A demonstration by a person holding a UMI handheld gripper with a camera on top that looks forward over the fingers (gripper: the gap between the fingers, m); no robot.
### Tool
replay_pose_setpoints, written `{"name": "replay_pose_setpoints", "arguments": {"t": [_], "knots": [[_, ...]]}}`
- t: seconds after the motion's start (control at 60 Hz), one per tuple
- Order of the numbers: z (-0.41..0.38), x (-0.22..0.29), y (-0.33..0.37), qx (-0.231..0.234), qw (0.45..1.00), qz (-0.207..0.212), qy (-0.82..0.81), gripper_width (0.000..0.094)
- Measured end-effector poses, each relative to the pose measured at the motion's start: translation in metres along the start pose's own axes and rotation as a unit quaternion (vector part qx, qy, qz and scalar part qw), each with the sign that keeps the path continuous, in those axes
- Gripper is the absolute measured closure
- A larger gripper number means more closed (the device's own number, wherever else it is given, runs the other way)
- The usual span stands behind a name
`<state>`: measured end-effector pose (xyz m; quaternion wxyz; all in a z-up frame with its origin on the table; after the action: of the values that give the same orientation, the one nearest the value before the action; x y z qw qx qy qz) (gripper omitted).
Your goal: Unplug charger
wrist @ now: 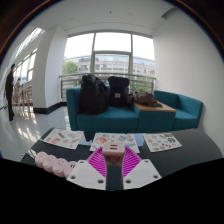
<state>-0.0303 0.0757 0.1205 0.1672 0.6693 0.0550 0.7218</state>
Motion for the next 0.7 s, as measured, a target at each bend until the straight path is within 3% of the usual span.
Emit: {"name": "replay_pose_setpoints", "arguments": {"t": [0.133, 0.283, 0.55, 0.633, 0.7], "knots": [[0.007, -0.054, -0.013, -0.002, 0.999, -0.054, 0.002, 0.0766], [0.010, -0.089, -0.025, 0.007, 0.997, -0.079, -0.010, 0.0735], [0.005, -0.096, -0.030, 0.013, 0.992, -0.119, -0.033, 0.0623], [0.008, -0.102, -0.029, 0.004, 0.990, -0.138, -0.033, 0.0530], [0.009, -0.102, -0.023, -0.003, 0.988, -0.149, -0.033, 0.0405]]}}
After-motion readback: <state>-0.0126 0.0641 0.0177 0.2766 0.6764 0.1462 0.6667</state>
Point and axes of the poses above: the point between the fingertips, and its own axes, seen from behind it with the camera up: z to the right, x up, y backward, against the way the camera looks, the point moved 3 cm from there along y, backward, against the way the camera looks, and after that the axes turned 10 degrees about -x, right-handed, at the moved point
